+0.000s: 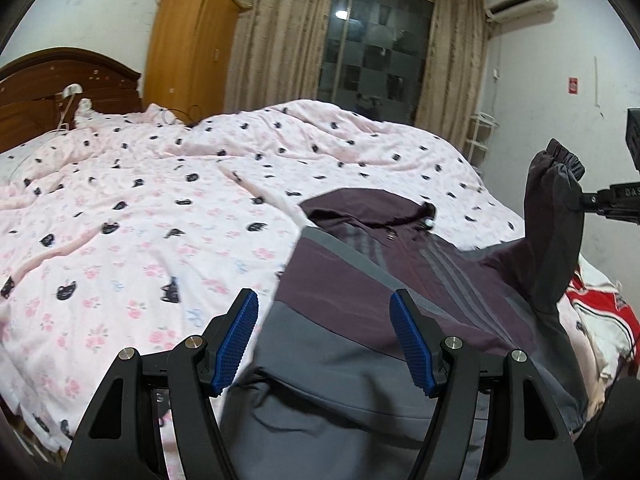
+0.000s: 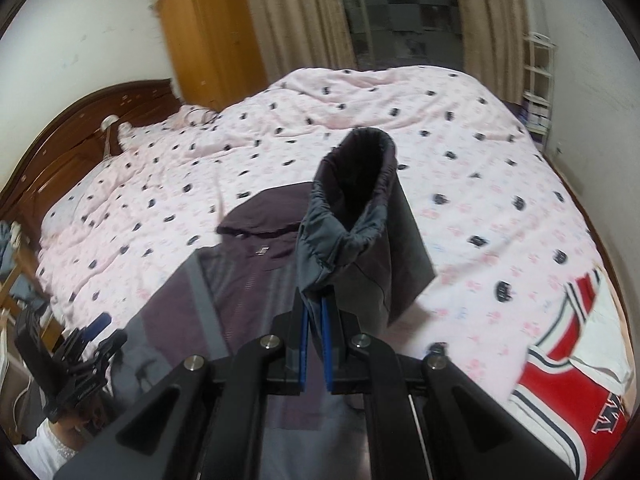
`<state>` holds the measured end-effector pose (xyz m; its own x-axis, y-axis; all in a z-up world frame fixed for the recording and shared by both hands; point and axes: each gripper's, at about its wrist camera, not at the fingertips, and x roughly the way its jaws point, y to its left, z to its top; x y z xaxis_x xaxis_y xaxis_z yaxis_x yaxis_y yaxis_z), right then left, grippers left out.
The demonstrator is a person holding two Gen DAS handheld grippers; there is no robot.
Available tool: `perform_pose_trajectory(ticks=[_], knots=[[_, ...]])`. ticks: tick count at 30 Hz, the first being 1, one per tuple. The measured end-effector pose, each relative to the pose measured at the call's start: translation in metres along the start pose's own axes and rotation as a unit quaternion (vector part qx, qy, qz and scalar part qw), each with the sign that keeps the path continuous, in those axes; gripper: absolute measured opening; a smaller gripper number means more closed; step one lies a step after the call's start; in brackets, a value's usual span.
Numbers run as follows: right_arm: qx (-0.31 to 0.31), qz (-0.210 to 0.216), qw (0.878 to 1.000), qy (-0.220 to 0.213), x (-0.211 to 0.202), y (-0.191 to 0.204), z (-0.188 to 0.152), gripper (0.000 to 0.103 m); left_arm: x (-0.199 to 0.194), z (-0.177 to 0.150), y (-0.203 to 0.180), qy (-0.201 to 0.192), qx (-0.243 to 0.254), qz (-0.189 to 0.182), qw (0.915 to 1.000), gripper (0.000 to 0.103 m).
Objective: Fold clothes
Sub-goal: 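Grasp the other grey sleeve cuff with the right gripper and lift it, then carry the sleeve cuff with the right gripper across the jacket body and release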
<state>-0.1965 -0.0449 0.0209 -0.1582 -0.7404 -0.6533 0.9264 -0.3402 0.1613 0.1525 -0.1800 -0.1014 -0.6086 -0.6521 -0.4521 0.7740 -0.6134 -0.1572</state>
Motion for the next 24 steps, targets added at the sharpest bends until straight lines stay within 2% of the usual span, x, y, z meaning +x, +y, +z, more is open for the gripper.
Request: perform_pose_trajectory(ticks=[5,9,16,24], knots=[[-0.03,0.027,0.999,0.009,0.01,0.036,-0.003,0.006,-0.001,0.001,0.017,-0.003,-0.024,0.032,0.9992,0.063],[-0.06,0.047,0.997,0.02,0.019,0.066,-0.011,0.006,-0.001,0.001,0.031,-0.001,-0.044,0.042,0.9981,0.063],[-0.119,0.076,0.989,0.054,0.043,0.115,-0.042,0.006,0.0,0.0,0.037,0.003,-0.05,0.053,0.9973,0.064],[-0.151,0.091,0.98,0.095,0.067,0.145,-0.077,0.006,-0.001,-0.001,0.047,0.004,-0.06,0.076,0.9952,0.064]])
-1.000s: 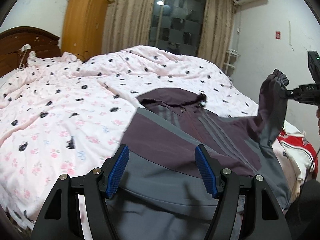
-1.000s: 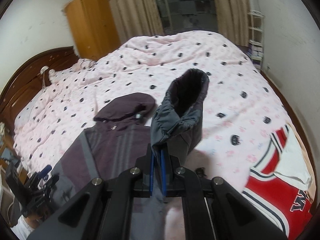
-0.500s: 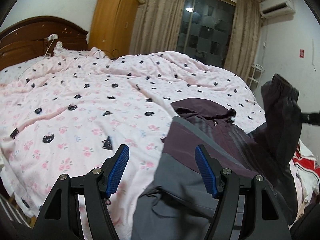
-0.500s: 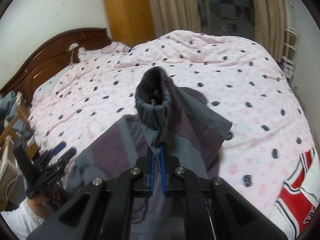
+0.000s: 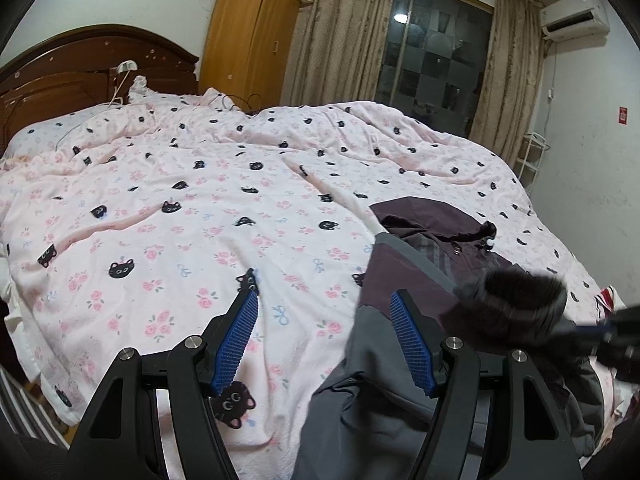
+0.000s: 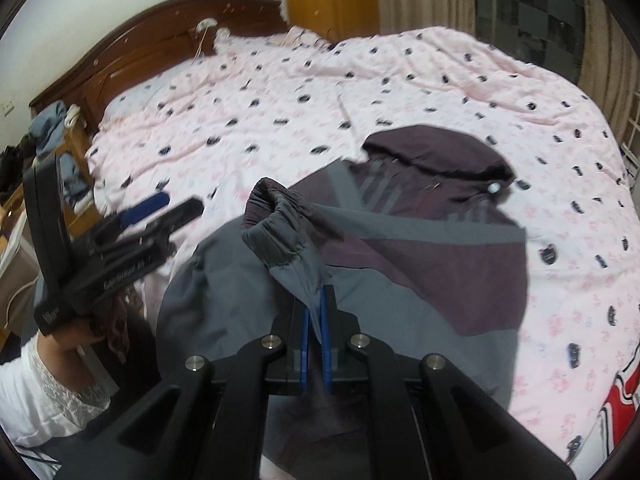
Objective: Fold clothes
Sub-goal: 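Carry the sleeve cuff with the right gripper across the jacket body and release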
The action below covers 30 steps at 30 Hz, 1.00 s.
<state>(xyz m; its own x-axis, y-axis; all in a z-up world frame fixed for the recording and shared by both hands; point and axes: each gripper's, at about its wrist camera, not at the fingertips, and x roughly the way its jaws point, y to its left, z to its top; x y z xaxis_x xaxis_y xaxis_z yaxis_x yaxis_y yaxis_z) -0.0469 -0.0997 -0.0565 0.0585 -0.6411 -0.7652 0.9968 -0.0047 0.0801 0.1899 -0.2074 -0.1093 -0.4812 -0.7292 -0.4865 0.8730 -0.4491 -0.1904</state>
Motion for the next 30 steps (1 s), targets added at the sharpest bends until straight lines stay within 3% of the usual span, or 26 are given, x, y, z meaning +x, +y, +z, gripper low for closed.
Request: perform_pose_trajectory(ticks=[13,30], knots=[[-0.027,-0.001,0.999,0.037,0.031,0.019,-0.019,0.006,0.001,0.001,0.021,0.0,-0.038,0.033,0.9987,0.064],[-0.094,-0.037,0.994,0.031,0.038,0.042,-0.03,0.006,0.001,0.002,0.022,0.0,-0.037,0.022,0.9991,0.064]])
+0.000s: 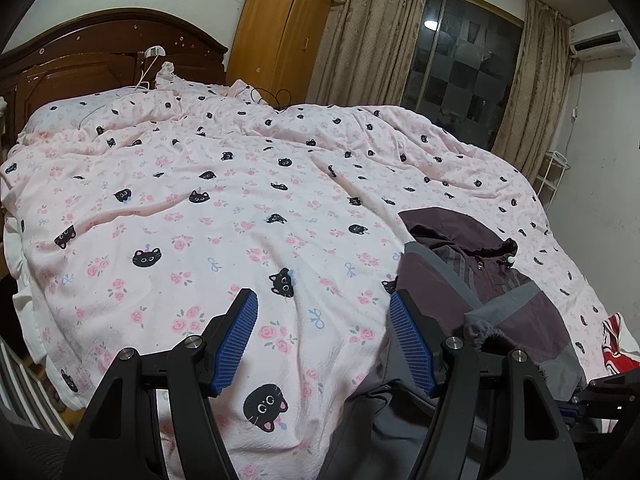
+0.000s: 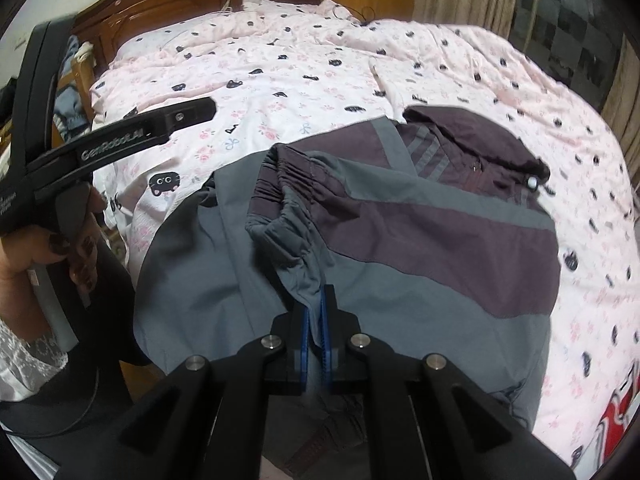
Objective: Fold clothes
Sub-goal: 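Carry the sleeve cuff with the right gripper across the jacket body and release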
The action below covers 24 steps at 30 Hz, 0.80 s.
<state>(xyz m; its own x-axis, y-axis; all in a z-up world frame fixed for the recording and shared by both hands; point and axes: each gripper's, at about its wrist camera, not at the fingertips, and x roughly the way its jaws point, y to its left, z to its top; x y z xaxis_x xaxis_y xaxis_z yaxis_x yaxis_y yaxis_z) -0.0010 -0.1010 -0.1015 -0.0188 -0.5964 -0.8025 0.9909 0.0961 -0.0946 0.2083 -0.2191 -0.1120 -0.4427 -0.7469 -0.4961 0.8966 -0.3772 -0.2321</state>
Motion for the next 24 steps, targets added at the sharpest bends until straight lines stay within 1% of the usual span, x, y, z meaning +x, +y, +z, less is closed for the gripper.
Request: perform_pose_trajectory(ticks=[3,5,6,10,11,12,13,14,15,17,19,22,24], knots=[[-0.018,-0.007,1.0,-0.001,0.0,0.007,-0.002,0.006,-0.001,0.0,-0.002,-0.003,0.005,-0.003,1.0,0.064],[-0.028,-0.013,1.0,0.001,0.003,0.011,-0.003,0.006,-0.003,0.001,-0.004,-0.007,0.006,-0.012,0.9999,0.064],[-0.033,-0.015,0.999,0.003,0.004,0.013,-0.004,0.009,-0.004,0.001,-0.005,-0.009,0.006,-0.02,0.9997,0.064],[-0.028,-0.02,0.999,0.006,0.009,0.012,-0.006,0.011,-0.011,0.003,-0.014,-0.021,0.012,-0.074,0.997,0.064],[-0.026,-0.022,0.999,0.007,0.011,0.011,-0.007,0.015,-0.013,0.002,-0.017,-0.023,0.017,-0.088,0.9958,0.064],[-0.025,-0.022,0.999,0.008,0.01,0.01,-0.007,0.024,-0.015,0.002,-0.02,-0.024,0.022,-0.1,0.9945,0.067],[-0.022,-0.022,1.0,0.004,0.006,0.007,-0.007,0.03,-0.016,0.002,-0.023,-0.024,0.025,-0.109,0.9934,0.068],[-0.018,-0.022,1.0,0.0,0.002,0.004,-0.007,0.043,-0.017,0.002,-0.026,-0.025,0.027,-0.12,0.9922,0.071],[-0.013,-0.022,1.0,-0.006,-0.003,0.0,-0.007,0.056,-0.018,0.002,-0.03,-0.025,0.029,-0.13,0.9908,0.071],[0.011,0.001,1.0,-0.023,-0.018,-0.016,-0.009,0.067,-0.02,0.002,-0.037,-0.025,0.036,-0.15,0.9877,0.071],[0.04,0.025,0.998,-0.036,-0.03,-0.034,-0.011,0.067,-0.021,0.002,-0.045,-0.025,0.043,-0.17,0.9842,0.071],[0.09,0.027,0.994,-0.053,-0.046,-0.07,-0.013,0.067,-0.019,-0.001,-0.062,-0.012,0.065,-0.196,0.9783,0.071],[0.117,0.018,0.991,-0.055,-0.05,-0.091,-0.017,0.067,-0.014,-0.007,-0.075,0.004,0.09,-0.187,0.9782,0.071]])
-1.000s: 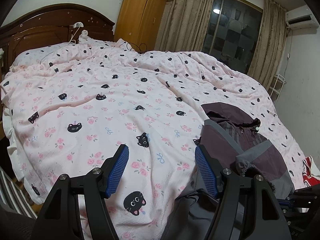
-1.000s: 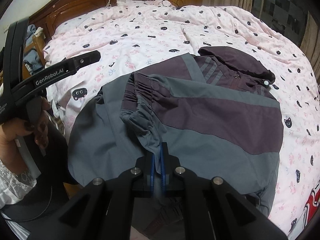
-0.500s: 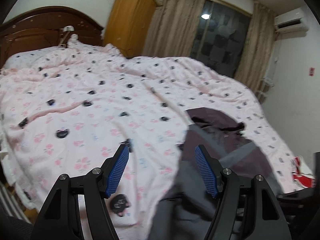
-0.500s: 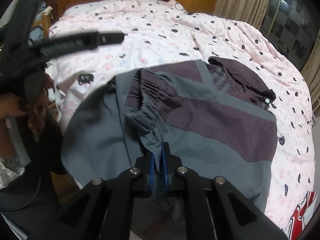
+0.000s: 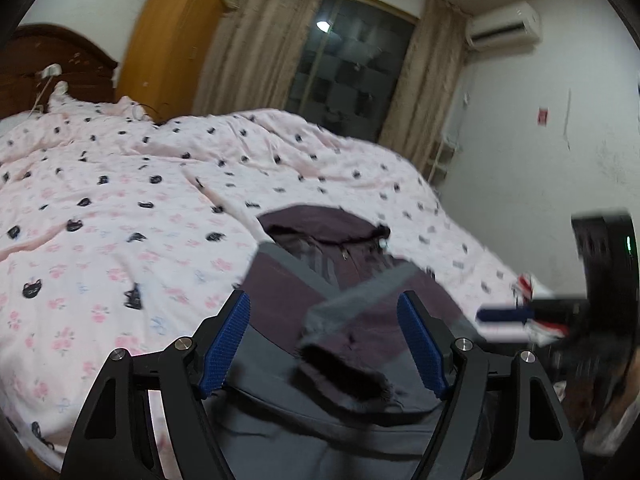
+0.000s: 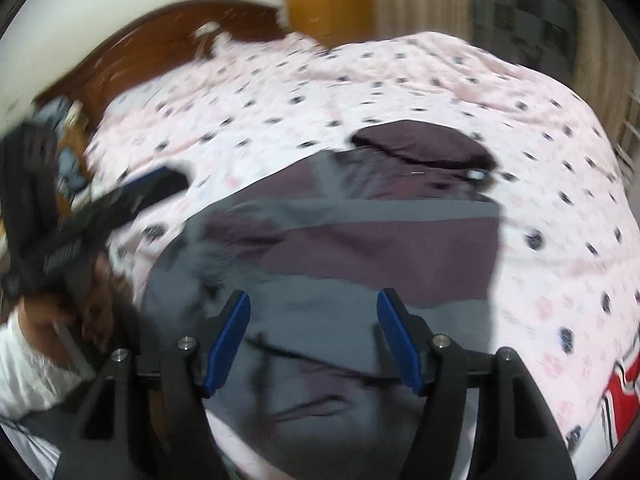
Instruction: Fold clothes
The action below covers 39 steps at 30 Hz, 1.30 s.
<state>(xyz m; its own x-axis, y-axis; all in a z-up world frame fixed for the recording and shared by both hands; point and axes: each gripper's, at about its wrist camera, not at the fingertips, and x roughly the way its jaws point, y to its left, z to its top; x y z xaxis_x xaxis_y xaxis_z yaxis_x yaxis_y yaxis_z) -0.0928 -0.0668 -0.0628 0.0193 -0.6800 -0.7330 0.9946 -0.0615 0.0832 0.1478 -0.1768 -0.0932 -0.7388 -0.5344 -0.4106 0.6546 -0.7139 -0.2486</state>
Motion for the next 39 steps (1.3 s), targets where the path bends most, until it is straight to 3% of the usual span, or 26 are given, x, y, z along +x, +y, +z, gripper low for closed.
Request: perform_pose_trajectory(ticks=[8,16,27,39], knots=[[0.048,-0.069,0.994,0.065,0.032,-0.048,-0.02,0.067,0.048,-0.031,-0.01,0.134,0.041,0.059,0.9883,0.071],[0.054,-0.077,0.992,0.08,0.043,-0.052,-0.034,0.067,0.041,-0.036,-0.016,0.126,0.049,0.059,0.9891,0.073],[0.069,-0.075,0.994,0.025,-0.006,-0.056,-0.025,0.067,-0.008,-0.004,-0.009,0.021,0.011,0.034,0.9991,0.073],[0.104,-0.067,0.992,0.008,-0.02,-0.082,-0.017,0.067,-0.005,0.047,0.009,0.023,0.05,0.036,0.9979,0.074]])
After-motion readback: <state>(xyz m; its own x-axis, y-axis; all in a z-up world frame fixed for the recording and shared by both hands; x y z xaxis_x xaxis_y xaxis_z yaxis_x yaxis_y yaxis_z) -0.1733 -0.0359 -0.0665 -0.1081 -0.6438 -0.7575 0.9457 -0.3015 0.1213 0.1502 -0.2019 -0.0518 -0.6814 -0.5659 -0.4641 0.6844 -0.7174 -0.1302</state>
